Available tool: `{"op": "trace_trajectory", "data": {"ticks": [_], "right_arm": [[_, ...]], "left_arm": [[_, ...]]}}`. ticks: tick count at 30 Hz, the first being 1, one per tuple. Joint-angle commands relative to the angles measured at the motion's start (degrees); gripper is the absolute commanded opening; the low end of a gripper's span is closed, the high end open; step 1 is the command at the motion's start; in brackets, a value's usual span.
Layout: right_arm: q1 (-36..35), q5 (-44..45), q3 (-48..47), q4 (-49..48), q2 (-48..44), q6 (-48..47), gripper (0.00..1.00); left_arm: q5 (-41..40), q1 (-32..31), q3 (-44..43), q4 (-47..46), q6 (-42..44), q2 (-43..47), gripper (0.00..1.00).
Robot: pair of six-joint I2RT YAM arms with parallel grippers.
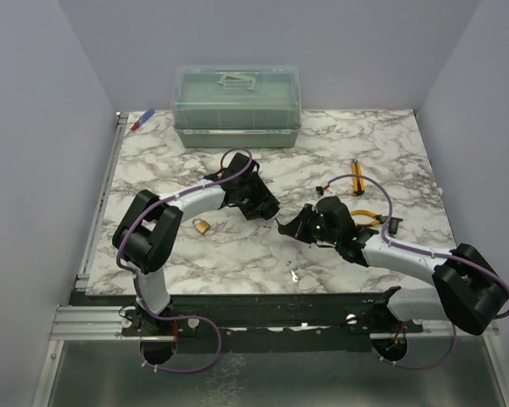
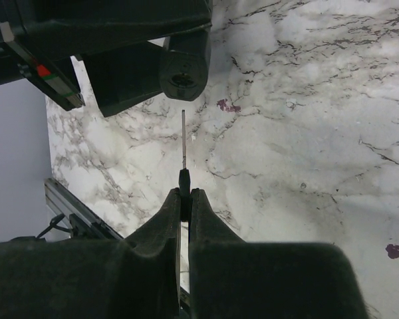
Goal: Unlock with the key
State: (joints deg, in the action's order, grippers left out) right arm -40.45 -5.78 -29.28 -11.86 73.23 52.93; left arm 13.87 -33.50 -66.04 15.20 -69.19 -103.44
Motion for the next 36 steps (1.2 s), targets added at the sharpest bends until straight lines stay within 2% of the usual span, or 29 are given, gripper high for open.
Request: {"op": "trace_trajectory", "data": {"ticks": [1,36], "right_arm": [[-0.3,-1.0,0.5,-3.6,1.5,-0.4,0.00],[-0.3,1.5,-1.1,-5.5,7.1,-0.7,0.00]], "left_arm": [[2.9,-0.3,0.3,-3.6,-1.4,-0.7,0.00],[5.6,-0.4,1.0,-5.9,-1.9,-3.2,0.00]]}}
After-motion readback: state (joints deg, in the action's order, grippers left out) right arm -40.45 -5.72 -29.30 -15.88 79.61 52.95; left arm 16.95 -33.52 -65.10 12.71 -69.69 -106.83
